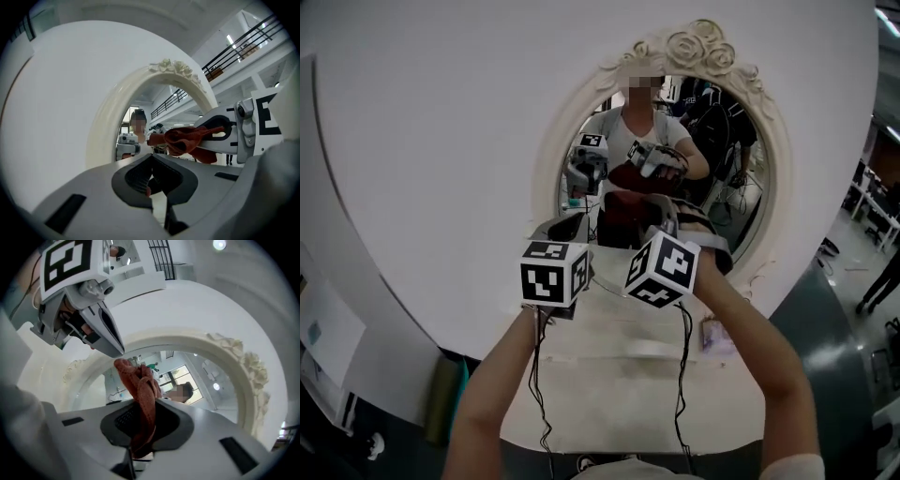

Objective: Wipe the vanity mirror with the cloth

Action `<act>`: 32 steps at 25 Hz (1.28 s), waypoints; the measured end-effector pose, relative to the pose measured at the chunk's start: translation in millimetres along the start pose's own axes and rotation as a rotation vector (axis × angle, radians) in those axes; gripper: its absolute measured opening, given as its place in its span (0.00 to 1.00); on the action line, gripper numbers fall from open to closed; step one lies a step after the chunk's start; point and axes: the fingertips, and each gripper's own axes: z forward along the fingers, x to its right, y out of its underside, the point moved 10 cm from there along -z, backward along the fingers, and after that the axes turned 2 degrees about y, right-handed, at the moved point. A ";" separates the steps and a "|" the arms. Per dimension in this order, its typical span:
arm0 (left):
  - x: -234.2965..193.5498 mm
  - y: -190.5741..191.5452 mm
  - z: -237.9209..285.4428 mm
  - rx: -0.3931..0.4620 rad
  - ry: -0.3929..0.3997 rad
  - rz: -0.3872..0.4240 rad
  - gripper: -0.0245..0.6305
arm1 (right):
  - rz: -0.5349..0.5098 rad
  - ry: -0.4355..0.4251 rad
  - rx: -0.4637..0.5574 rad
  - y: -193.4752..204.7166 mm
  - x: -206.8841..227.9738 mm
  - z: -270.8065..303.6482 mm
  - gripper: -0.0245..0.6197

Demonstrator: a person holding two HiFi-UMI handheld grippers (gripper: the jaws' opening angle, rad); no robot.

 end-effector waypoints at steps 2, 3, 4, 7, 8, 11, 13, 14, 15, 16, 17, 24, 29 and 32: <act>6.9 -37.0 7.8 0.035 0.019 0.009 0.05 | -0.055 0.090 -0.007 -3.9 42.5 -7.0 0.13; 10.0 -52.6 11.7 0.053 0.024 0.006 0.05 | -0.077 0.130 -0.012 -5.5 61.4 -9.3 0.13; 13.0 -66.7 15.6 0.072 0.025 0.006 0.05 | -0.093 0.164 -0.017 -6.8 78.9 -11.0 0.13; 21.9 -101.2 26.0 0.125 0.004 0.047 0.05 | -0.135 0.262 -0.034 -10.1 121.8 -15.5 0.13; 24.0 -109.1 28.4 0.135 -0.001 0.052 0.05 | -0.150 0.288 -0.042 -10.8 131.8 -16.7 0.13; 26.4 -121.3 33.2 0.148 0.001 0.022 0.05 | -0.166 0.332 -0.056 -10.9 152.1 -18.7 0.13; 27.4 -123.5 34.7 0.158 -0.003 0.027 0.05 | -0.178 0.356 -0.054 -10.8 159.2 -19.5 0.13; 27.9 -123.6 35.1 0.161 -0.007 0.037 0.05 | -0.192 0.368 -0.054 -11.4 161.2 -19.5 0.13; 28.3 -123.6 35.5 0.164 -0.010 0.045 0.05 | -0.209 0.378 -0.055 -12.6 162.6 -19.2 0.13; 28.6 -123.6 35.7 0.165 -0.012 0.049 0.05 | -0.221 0.384 -0.057 -14.2 163.6 -18.6 0.13; 28.8 -123.8 35.9 0.166 -0.012 0.050 0.05 | -0.228 0.385 -0.059 -16.1 164.3 -17.5 0.13; 30.4 -125.0 39.1 0.162 -0.012 0.038 0.05 | -0.230 0.371 -0.074 -22.2 162.3 -8.0 0.13; 29.7 -110.8 42.6 0.146 -0.012 0.045 0.05 | -0.212 0.332 -0.067 -15.1 151.4 -5.8 0.13; 31.5 -95.9 47.4 0.132 -0.008 0.054 0.05 | -0.194 0.307 -0.062 -7.2 140.3 -3.6 0.13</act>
